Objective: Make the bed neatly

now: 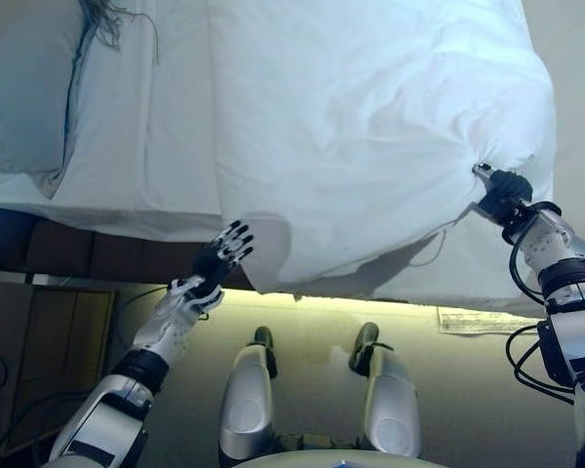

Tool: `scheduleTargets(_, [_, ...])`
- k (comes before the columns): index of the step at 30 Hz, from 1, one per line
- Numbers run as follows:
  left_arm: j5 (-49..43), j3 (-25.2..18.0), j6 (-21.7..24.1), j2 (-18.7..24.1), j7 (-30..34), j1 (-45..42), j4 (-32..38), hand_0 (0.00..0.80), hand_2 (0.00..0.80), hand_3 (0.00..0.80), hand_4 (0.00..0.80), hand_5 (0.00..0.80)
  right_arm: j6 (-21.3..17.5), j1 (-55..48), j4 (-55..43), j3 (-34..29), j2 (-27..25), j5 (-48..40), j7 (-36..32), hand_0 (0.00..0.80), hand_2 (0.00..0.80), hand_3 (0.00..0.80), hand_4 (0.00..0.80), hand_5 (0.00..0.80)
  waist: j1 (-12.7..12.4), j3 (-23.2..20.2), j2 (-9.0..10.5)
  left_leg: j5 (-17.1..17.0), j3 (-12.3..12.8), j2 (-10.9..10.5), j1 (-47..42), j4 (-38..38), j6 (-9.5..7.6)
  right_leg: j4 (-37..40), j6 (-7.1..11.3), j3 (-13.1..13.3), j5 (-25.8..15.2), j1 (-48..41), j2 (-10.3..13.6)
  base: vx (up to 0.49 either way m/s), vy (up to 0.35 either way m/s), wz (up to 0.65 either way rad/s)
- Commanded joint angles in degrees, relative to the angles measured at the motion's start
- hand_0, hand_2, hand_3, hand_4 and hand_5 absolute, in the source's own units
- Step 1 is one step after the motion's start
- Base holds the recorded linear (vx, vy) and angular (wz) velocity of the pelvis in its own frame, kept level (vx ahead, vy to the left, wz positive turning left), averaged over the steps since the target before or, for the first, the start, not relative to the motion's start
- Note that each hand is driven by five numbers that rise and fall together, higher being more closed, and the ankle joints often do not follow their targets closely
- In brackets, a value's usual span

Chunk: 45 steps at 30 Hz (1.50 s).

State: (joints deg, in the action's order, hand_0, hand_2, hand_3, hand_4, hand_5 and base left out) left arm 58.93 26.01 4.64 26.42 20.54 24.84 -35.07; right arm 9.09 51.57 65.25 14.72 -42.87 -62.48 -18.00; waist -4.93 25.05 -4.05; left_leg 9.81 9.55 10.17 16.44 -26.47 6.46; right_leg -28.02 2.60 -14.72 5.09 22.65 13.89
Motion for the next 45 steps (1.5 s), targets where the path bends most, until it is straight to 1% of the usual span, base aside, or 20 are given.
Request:
scheduleTargets(1, [1.62, 1.92, -4.03, -1.41, 3.63, 1.89, -0.71, 0.0, 0.0, 0.0, 0.0, 0.0, -2.44, 4.66, -3.56, 2.53, 1.55, -1.3, -0.42, 0.8, 0.8, 0.8, 0.8, 0.8, 1.99, -2.22, 3.09, -7.74, -1.07, 2.93, 2.98, 0.25, 1.5, 6.47, 1.96, -1.04, -1.93, -4.6, -0.71, 0.013, -0.033, -0.04])
scheduleTargets(3, [3.37, 2.73, -8.88, -2.82, 4.72, 3.74, -2.35, 0.0, 0.0, 0.0, 0.0, 0.0, -2.42, 5.76, -3.56, 3.3, 2.18, -1.52, 0.24, 0.8, 0.8, 0.8, 0.8, 0.8, 2.24, -2.06, 3.47, -7.33, -0.9, 3.24, 3.14, 0.1, 1.46, 6.48, 1.94, -0.85, -2.0, -4.45, -1.02, 0.001, -0.036, -0.07])
scheduleTargets(6, [11.09, 3.43, -16.66, -5.65, 5.46, 5.62, -6.99, 0.0, 0.0, 0.0, 0.0, 0.0, -2.42, 7.71, -3.52, 4.68, 2.85, -3.26, 0.79, 0.8, 0.8, 0.8, 0.8, 0.8, 2.59, -1.6, 4.13, -6.75, -0.91, 3.64, 3.99, -0.52, 1.31, 5.96, 1.87, -0.63, -2.0, -3.69, -1.33, -0.008, -0.082, -0.09])
scheduleTargets(7, [15.15, 2.86, -20.98, -7.5, 4.17, 5.88, -9.27, 0.0, 0.0, 0.0, 0.0, 0.0, -2.31, 8.06, -4.62, 5.02, 3.74, -3.76, 1.77, 0.8, 0.8, 0.8, 0.8, 0.8, 2.8, -1.35, 4.93, -6.39, -0.88, 3.83, 4.32, -0.75, 1.29, 5.88, 1.83, -0.5, -1.94, -3.36, -1.58, 0.003, -0.126, -0.1])
scheduleTargets(9, [21.21, 2.13, -25.44, -9.51, 3.11, 5.96, -11.78, 0.0, 0.0, 0.0, 0.0, 0.0, -2.33, 8.58, -5.53, 5.74, 4.91, -5.22, 2.74, 0.8, 0.8, 0.8, 0.8, 0.8, 3.03, -1.2, 5.89, -6.29, -0.86, 4.19, 4.67, -0.89, 1.33, 6.0, 1.73, -0.42, -1.98, -3.17, -2.05, 0.014, -0.145, -0.07])
scheduleTargets(11, [29.51, -0.29, -29.35, -12.56, 0.36, 5.12, -14.9, 0.0, 0.0, 0.0, 0.0, 0.0, -2.83, 8.52, -7.32, 6.23, 6.46, -7.56, 3.72, 0.8, 0.8, 0.8, 0.8, 0.8, 3.29, -0.96, 7.76, -5.69, -0.83, 5.07, 5.32, -1.33, 1.35, 6.17, 1.45, -0.41, -1.76, -2.98, -3.03, 0.018, -0.213, -0.06])
scheduleTargets(13, [35.9, -2.7, -31.16, -14.89, -2.73, 4.51, -16.96, 0.0, 0.0, 0.0, 0.0, 0.0, -3.42, 7.93, -8.91, 6.16, 7.82, -8.67, 4.07, 0.8, 0.8, 0.8, 0.8, 0.8, 3.45, -0.83, 9.48, -4.96, -0.83, 5.87, 5.8, -1.84, 1.37, 6.19, 1.3, -0.55, -1.59, -2.88, -3.8, 0.023, -0.256, -0.17])
scheduleTargets(16, [38.71, -6.59, -33.08, -18.07, -7.68, 4.27, -21.44, 0.0, 0.0, 0.0, 0.0, 0.0, -3.83, 6.57, -12.33, 6.17, 9.66, -10.69, 5.67, 0.8, 0.8, 0.8, 0.8, 0.8, 3.45, -0.78, 13.01, -3.99, -1.17, 7.37, 6.37, -3.07, 1.69, 6.72, 0.84, -1.61, -1.36, -3.63, -5.37, 0.052, -0.312, -0.17])
scheduleTargets(18, [41.46, -8.36, -34.19, -19.09, -10.73, 4.14, -23.32, 0.0, 0.0, 0.0, 0.0, 0.0, -3.9, 5.13, -14.46, 5.86, 10.28, -11.74, 6.4, 0.8, 0.8, 0.8, 0.8, 0.8, 3.54, -0.77, 14.74, -3.39, -1.16, 8.4, 6.26, -3.81, 1.8, 6.77, 0.5, -2.39, -1.05, -4.39, -6.01, 0.08, -0.272, -0.14])
scheduleTargets(21, [43.2, -9.94, -36.61, -19.95, -13.48, 4.2, -24.98, 0.0, 0.0, 0.0, 0.0, 0.0, -3.69, 3.63, -15.94, 4.96, 10.78, -12.08, 6.37, 0.8, 0.8, 0.8, 0.8, 0.8, 3.81, -0.71, 16.4, -2.52, -1.02, 9.46, 6.13, -4.98, 1.88, 6.93, 0.28, -2.84, -0.82, -5.18, -6.74, 0.073, -0.207, -0.07])
scheduleTargets(24, [44.79, -9.72, -37.63, -21.07, -13.14, 4.73, -25.42, 0.0, 0.0, 0.0, 0.0, 0.0, -3.99, 2.83, -17.12, 4.63, 11.38, -12.6, 6.45, 0.8, 0.8, 0.8, 0.8, 0.8, 4.26, -0.53, 17.2, -2.2, -0.77, 10.6, 6.47, -6.07, 2.13, 6.91, 0.07, -3.19, -0.75, -5.36, -7.36, 0.039, -0.157, -0.06])
scheduleTargets(26, [46.99, -9.0, -36.0, -21.84, -12.17, 5.24, -24.86, 0.0, 0.0, 0.0, 0.0, 0.0, -4.02, 2.49, -18.07, 4.57, 11.45, -13.08, 6.42, 0.8, 0.8, 0.8, 0.8, 0.8, 4.58, -0.35, 17.49, -2.11, -0.71, 11.16, 6.8, -6.67, 2.34, 6.8, 0.01, -3.23, -0.75, -5.27, -7.68, 0.022, -0.136, -0.02])
scheduleTargets(29, [49.75, -8.4, -30.81, -22.72, -9.99, 6.33, -22.79, 0.0, 0.0, 0.0, 0.0, 0.0, -3.99, 1.65, -19.81, 4.2, 11.85, -12.77, 6.04, 0.8, 0.8, 0.8, 0.8, 0.8, 5.14, -0.13, 17.9, -2.13, -0.58, 11.98, 7.06, -7.07, 2.75, 6.56, 0.01, -3.56, -0.52, -4.98, -8.03, -0.002, -0.101, -0.02])
scheduleTargets(30, [50.67, -8.48, -27.9, -22.85, -9.07, 6.78, -22.06, 0.0, 0.0, 0.0, 0.0, 0.0, -3.97, 1.17, -20.58, 4.16, 11.84, -12.66, 5.9, 0.8, 0.8, 0.8, 0.8, 0.8, 5.33, -0.08, 18.01, -2.26, -0.51, 12.27, 7.08, -7.12, 2.9, 6.44, 0.05, -3.69, -0.46, -4.89, -8.07, -0.012, -0.071, -0.03])
scheduleTargets(31, [51.18, -8.51, -26.34, -22.89, -8.51, 6.89, -21.65, 0.0, 0.0, 0.0, 0.0, 0.0, -3.88, 0.92, -20.99, 4.16, 11.77, -12.6, 5.95, 0.8, 0.8, 0.8, 0.8, 0.8, 5.41, -0.09, 18.02, -2.32, -0.52, 12.38, 7.08, -7.14, 2.97, 6.4, 0.05, -3.72, -0.41, -4.88, -8.1, 0.004, -0.064, -0.03])
scheduleTargets(33, [54.07, -9.53, -19.69, -22.89, -6.46, 7.93, -20.37, 0.0, 0.0, 0.0, 0.0, 0.0, -3.57, -0.4, -21.75, 3.93, 11.83, -12.03, 5.45, 0.8, 0.8, 0.8, 0.8, 0.8, 5.89, -0.27, 18.0, -2.62, -0.67, 12.69, 6.98, -7.21, 3.26, 6.01, 0.06, -3.58, 0.01, -4.79, -8.26, 0.02, -0.045, -0.02])
scheduleTargets(34, [54.07, -9.9, -18.63, -22.91, -5.82, 8.06, -20.23, 0.0, 0.0, 0.0, 0.0, 0.0, -3.42, -0.61, -21.85, 3.82, 11.79, -11.96, 5.42, 0.8, 0.8, 0.8, 0.8, 0.8, 5.99, -0.3, 17.98, -2.69, -0.72, 12.73, 6.94, -7.23, 3.31, 5.9, 0.06, -3.54, 0.1, -4.78, -8.28, 0.03, -0.038, -0.06])
scheduleTargets(39, [54.07, -12.96, -7.56, -22.81, -2.01, 9.13, -19.42, 0.0, 0.0, 0.0, 0.0, 0.0, -2.4, -3.44, -21.61, 2.6, 11.64, -11.94, 4.5, 0.8, 0.8, 0.8, 0.8, 0.8, 6.42, -0.73, 17.37, -3.61, -1.34, 12.86, 6.62, -6.86, 3.77, 4.97, -0.03, -3.52, 0.96, -4.96, -8.39, 0.041, -0.022, -0.01])
scheduleTargets(42, [54.07, -13.74, -3.35, -22.59, 2.32, 9.2, -18.64, 0.0, 0.0, 0.0, 0.0, 0.0, -2.41, -4.63, -21.08, 2.55, 12.0, -11.59, 3.96, 0.8, 0.8, 0.8, 0.8, 0.8, 6.28, -0.86, 17.1, -4.17, -1.65, 12.83, 6.23, -6.27, 3.98, 4.62, -0.09, -3.64, 1.32, -5.06, -8.3, 0.011, 0.001, 0.0])
scheduleTargets(45, [54.07, -14.11, -0.99, -22.81, 5.45, 8.86, -17.53, 0.0, 0.0, 0.0, 0.0, 0.0, -2.94, -5.51, -20.43, 2.63, 12.24, -11.79, 3.26, 0.8, 0.8, 0.8, 0.8, 0.8, 5.94, -0.92, 16.84, -4.22, -2.04, 12.85, 5.92, -5.83, 4.06, 4.13, -0.15, -3.75, 1.58, -5.19, -8.19, 0.018, 0.002, 0.04])
